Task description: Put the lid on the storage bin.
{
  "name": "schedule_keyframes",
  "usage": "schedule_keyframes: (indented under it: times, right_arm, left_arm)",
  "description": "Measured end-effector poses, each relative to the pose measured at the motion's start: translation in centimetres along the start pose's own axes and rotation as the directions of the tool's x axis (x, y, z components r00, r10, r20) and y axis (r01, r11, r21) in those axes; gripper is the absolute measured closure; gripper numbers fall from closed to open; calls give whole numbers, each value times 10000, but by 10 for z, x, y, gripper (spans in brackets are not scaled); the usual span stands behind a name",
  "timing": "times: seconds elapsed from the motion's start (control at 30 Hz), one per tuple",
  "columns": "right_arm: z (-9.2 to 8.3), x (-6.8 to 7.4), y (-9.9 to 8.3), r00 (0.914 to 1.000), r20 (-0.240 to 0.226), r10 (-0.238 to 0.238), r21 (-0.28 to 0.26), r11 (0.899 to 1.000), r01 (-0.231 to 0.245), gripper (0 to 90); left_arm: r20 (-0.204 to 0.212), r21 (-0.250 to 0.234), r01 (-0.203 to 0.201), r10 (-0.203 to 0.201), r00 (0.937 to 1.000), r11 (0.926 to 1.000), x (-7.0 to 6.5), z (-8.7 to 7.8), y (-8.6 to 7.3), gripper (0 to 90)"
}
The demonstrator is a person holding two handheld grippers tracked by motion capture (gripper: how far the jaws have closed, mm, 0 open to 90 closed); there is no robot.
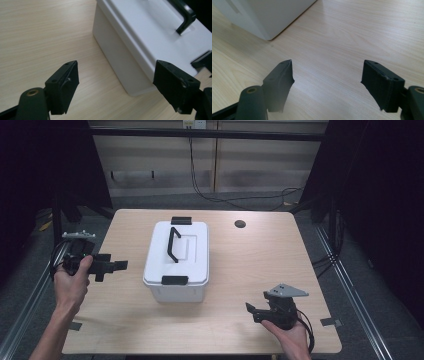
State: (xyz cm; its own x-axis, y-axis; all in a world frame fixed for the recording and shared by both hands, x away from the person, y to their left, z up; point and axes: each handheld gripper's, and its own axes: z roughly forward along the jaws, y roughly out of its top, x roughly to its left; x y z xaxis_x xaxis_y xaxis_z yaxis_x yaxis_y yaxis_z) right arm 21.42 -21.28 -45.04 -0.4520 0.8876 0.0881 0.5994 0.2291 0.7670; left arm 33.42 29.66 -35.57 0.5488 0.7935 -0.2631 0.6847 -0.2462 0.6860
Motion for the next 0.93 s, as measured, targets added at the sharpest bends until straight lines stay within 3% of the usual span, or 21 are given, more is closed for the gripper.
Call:
schedule_keyframes:
  times: [0.1,0.37,0.47,0.53,0.67,0.73,0.77,0.9,0.93]
  right_arm:
    - [1,0,0,10000,32,10,28,10000,-10,246]
    - [0,1,0,10000,37,-17,9,10000,17,246]
    - [0,-1,0,10000,74,-39,1,10000,39,247]
    - [0,1,0,10000,75,-3,-46,10000,4,245]
    - [1,2,-1,10000,69,5,-267,9996,-4,234]
    - [2,2,-1,10000,70,28,-290,9996,-26,232]
    - [4,1,-1,10000,47,39,-192,9998,-38,230]
    - [6,0,-2,9999,111,74,40,10000,-75,229]
    - [7,-1,-3,9999,162,37,141,9999,-39,229]
  left_arm:
    - [-77,-469,-160,156,9998,9988,-4,-3,-12,203]
    - [-129,-638,-459,452,9989,9969,-1,-6,-46,199]
    - [-201,-591,-163,152,9997,9981,3,-6,-58,177]
    - [-247,-285,-429,423,9988,9987,5,-5,-66,161]
    - [-539,101,-234,239,9983,9997,13,0,-82,163]
    - [-473,11,-166,166,9987,9999,12,0,-83,163]
    - [-234,-118,-200,197,9995,9997,11,-1,-88,162]
    - [-530,-104,-584,577,9969,9982,10,-1,-96,162]
    - [-508,-178,-403,394,9979,9990,10,-1,-98,163]
